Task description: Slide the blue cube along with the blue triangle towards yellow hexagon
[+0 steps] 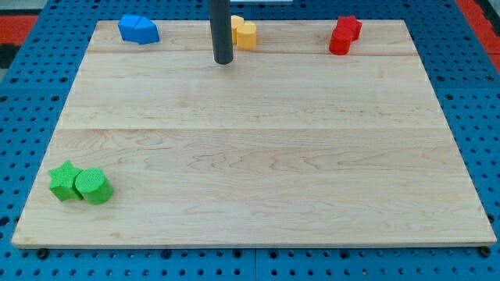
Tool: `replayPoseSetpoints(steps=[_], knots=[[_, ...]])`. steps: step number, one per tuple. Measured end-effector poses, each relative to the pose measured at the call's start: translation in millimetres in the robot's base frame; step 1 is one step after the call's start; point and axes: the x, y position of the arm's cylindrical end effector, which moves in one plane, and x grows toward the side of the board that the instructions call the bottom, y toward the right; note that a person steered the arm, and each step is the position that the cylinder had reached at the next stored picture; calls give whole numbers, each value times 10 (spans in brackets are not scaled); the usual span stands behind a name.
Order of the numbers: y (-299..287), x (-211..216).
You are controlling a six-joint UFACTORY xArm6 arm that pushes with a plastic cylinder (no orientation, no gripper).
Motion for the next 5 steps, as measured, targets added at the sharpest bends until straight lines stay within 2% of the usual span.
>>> replayPoseSetpoints(steps=[3,5], knots=[[-300,37],[-1619,138]])
